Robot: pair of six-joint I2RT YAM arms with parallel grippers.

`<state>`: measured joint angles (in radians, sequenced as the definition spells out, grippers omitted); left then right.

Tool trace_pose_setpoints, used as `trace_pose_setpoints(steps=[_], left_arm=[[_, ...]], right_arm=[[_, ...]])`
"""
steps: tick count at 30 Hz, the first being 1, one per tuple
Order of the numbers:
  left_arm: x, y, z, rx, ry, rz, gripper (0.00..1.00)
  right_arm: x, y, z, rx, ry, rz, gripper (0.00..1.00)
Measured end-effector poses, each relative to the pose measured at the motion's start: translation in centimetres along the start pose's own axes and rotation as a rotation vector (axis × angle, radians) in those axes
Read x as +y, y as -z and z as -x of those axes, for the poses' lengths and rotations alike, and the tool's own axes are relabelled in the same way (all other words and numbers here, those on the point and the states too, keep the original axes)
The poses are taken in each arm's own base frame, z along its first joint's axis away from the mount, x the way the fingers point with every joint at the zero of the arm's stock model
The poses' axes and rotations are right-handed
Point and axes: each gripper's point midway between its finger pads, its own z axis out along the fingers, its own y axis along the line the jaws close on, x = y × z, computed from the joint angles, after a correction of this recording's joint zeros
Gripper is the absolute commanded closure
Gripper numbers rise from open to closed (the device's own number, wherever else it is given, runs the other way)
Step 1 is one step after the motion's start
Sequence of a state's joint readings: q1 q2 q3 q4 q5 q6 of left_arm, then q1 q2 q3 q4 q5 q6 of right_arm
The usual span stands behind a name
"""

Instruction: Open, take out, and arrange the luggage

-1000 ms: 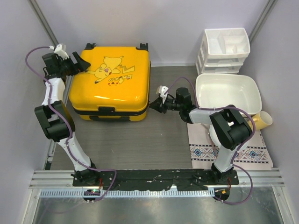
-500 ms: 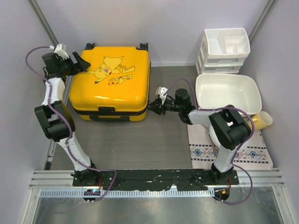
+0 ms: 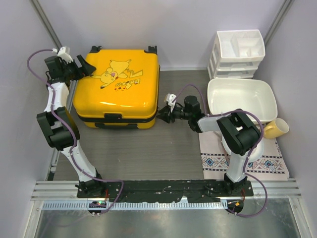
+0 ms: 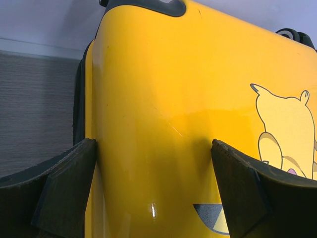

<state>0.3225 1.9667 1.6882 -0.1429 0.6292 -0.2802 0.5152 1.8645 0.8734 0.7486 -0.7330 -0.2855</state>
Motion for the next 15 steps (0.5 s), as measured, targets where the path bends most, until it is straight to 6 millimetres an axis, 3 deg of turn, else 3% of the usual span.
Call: trace_pose_setpoints(steps=[5, 15], left_arm=[[0.0, 0.0, 0.0, 0.001, -0.001, 0.0, 0.08], [0.0, 0.0, 0.1, 0.007, 0.001, -0.001, 0.08]], right_arm=[[-0.2, -0.1, 0.4, -0.015, 0.013, -0.002, 0.58], [-0.8, -0.2, 1.4, -0.047, 0.045, -0.028, 0.81]])
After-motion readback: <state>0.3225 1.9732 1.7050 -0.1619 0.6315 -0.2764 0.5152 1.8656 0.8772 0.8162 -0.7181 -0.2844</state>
